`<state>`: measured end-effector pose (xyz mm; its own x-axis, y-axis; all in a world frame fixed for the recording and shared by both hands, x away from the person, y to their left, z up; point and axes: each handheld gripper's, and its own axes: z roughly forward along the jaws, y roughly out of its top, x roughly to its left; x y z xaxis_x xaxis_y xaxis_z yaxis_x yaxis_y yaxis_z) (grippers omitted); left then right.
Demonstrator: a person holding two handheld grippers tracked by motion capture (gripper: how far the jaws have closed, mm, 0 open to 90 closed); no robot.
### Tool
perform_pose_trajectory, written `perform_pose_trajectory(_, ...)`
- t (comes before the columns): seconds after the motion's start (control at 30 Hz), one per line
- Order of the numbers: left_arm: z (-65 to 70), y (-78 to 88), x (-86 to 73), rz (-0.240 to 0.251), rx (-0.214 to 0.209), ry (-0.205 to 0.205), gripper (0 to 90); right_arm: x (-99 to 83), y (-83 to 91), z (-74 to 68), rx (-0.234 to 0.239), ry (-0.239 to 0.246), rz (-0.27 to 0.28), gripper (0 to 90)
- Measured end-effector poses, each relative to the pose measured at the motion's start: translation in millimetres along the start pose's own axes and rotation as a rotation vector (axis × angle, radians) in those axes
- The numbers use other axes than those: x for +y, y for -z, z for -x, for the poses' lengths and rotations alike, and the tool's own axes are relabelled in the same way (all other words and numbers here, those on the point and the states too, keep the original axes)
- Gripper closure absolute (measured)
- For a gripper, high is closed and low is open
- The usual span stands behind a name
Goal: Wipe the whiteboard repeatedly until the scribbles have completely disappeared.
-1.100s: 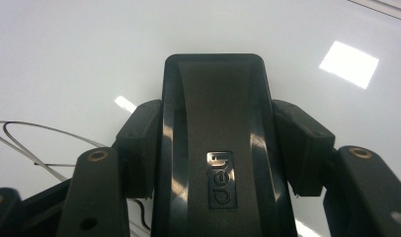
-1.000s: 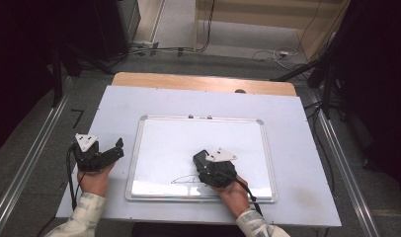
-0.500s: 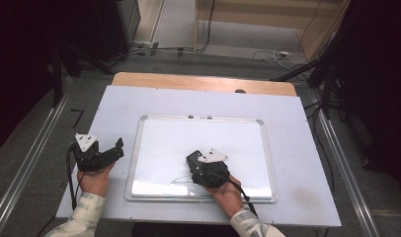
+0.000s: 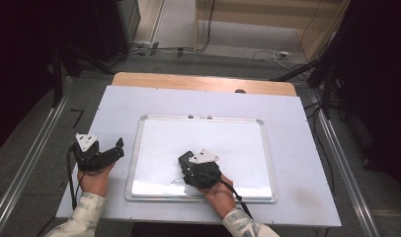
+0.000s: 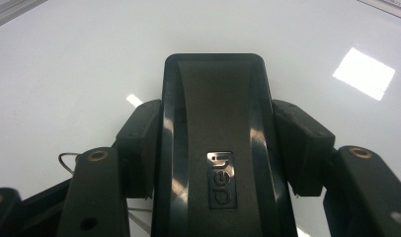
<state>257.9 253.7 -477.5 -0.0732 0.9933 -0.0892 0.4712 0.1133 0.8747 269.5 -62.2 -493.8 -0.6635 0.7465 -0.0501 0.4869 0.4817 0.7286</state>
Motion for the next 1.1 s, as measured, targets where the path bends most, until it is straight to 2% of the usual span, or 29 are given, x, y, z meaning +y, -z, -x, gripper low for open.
perform_pose_trajectory(1.1, -0.3, -1.0, 0.1, 0.000, -0.004, 0.002, 10.1, 14.4, -14.2, -28.4, 0.048, 0.053, 0.004, 39.2)
